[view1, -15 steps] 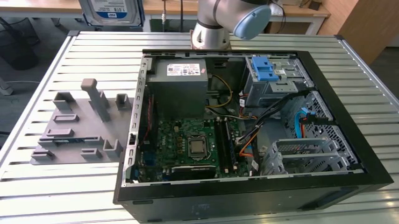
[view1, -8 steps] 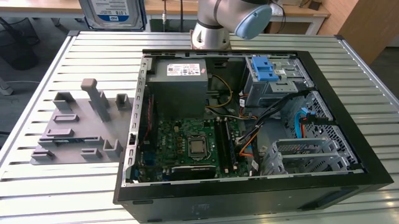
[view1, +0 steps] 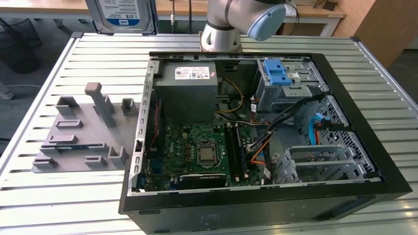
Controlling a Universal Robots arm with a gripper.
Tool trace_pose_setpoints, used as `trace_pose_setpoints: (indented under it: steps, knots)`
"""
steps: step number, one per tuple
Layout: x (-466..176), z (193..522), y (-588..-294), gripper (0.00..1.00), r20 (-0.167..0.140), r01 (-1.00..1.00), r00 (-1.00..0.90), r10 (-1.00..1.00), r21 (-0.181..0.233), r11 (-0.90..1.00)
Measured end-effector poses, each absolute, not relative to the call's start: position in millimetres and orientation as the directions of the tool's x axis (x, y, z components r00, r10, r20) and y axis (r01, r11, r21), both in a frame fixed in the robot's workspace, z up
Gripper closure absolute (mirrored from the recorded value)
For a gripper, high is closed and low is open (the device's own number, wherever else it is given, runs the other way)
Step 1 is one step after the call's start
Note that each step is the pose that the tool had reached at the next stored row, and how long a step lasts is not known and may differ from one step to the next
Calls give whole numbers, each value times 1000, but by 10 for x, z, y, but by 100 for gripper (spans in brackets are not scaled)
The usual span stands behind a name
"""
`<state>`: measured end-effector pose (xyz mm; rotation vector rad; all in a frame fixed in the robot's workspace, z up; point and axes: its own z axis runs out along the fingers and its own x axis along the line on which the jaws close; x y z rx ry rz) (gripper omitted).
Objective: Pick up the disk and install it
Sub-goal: 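Pick up the disk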
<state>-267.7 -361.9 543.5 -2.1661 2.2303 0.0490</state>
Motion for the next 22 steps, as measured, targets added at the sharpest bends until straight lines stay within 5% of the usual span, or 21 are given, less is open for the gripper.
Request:
trace_pose_setpoints:
  steps: [22]
  knots:
    - [-2358, 5431, -3784, 64, -42, -1000, -30, -999, 0, 30]
